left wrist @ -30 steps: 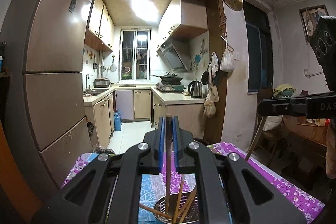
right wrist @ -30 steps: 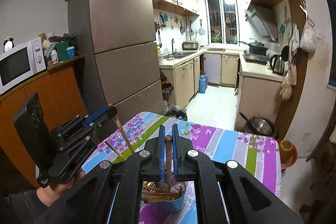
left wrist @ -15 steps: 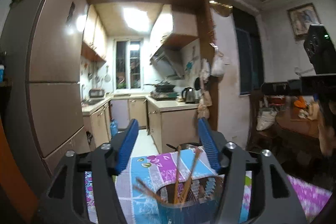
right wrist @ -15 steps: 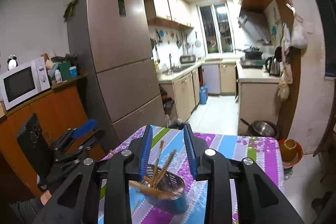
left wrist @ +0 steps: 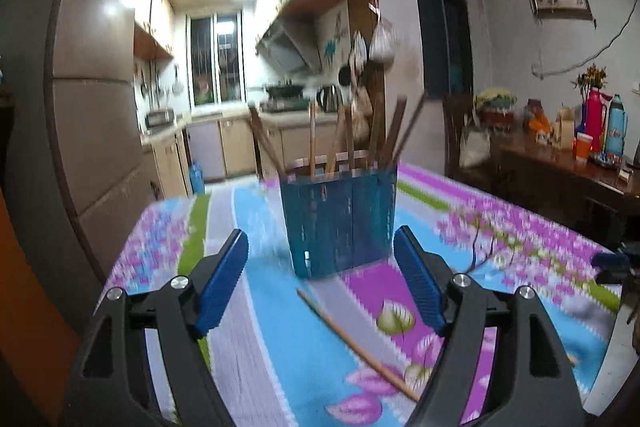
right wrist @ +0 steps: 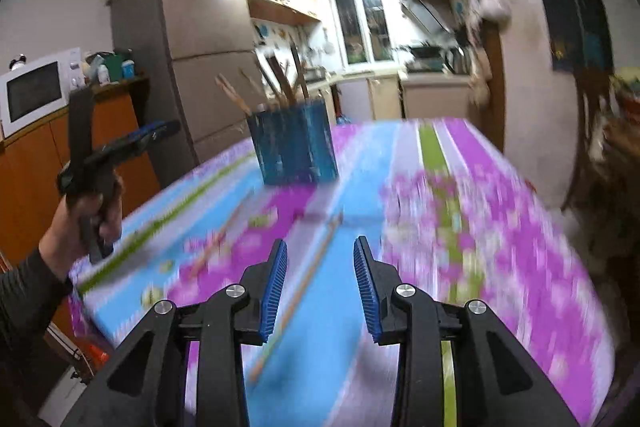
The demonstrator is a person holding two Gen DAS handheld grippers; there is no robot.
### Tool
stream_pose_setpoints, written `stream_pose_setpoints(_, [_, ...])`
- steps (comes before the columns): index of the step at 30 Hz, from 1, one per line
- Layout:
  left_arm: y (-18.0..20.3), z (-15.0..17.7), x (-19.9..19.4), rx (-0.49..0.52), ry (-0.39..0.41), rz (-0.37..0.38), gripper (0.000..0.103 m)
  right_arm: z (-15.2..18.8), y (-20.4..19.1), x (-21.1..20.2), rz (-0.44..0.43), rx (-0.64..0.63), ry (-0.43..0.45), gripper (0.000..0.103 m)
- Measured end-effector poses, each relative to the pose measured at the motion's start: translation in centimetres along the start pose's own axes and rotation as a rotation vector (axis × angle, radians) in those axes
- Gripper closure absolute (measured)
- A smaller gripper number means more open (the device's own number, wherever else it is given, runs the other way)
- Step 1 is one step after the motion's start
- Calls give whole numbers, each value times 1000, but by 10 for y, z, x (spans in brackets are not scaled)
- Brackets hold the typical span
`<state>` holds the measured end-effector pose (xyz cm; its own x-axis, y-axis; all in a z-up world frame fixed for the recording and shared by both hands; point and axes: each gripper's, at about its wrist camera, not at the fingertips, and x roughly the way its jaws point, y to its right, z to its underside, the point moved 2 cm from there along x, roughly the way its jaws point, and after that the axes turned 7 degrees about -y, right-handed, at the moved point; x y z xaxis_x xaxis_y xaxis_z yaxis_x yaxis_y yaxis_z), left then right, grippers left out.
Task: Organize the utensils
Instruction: 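Move both grippers back over the last chopsticks on the tablecloth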
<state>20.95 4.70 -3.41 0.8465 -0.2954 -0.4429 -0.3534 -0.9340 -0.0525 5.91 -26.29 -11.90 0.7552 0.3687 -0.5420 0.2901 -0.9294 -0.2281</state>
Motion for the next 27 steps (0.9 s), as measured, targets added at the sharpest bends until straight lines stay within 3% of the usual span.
stream_pose_setpoints(6, [7,28,9,8,-67,25,31,45,-34,-8,17,-27,6,67])
stream_pose_setpoints(11, [15,39,17,89,-94,38,30,61,-60,8,38,-56,1,67])
stream_pose_setpoints(14, [12,39,27,149,-115,96,25,69,-62,19,69,-44,-3,67])
stream_pose_setpoints(22, [7,45,74,466,-262,260,25,71,-60,28,87,-58,14,73])
stream_pose_setpoints(27, [-8,36,100,610,-281,333,25,70,-56,27,60,-87,8,73])
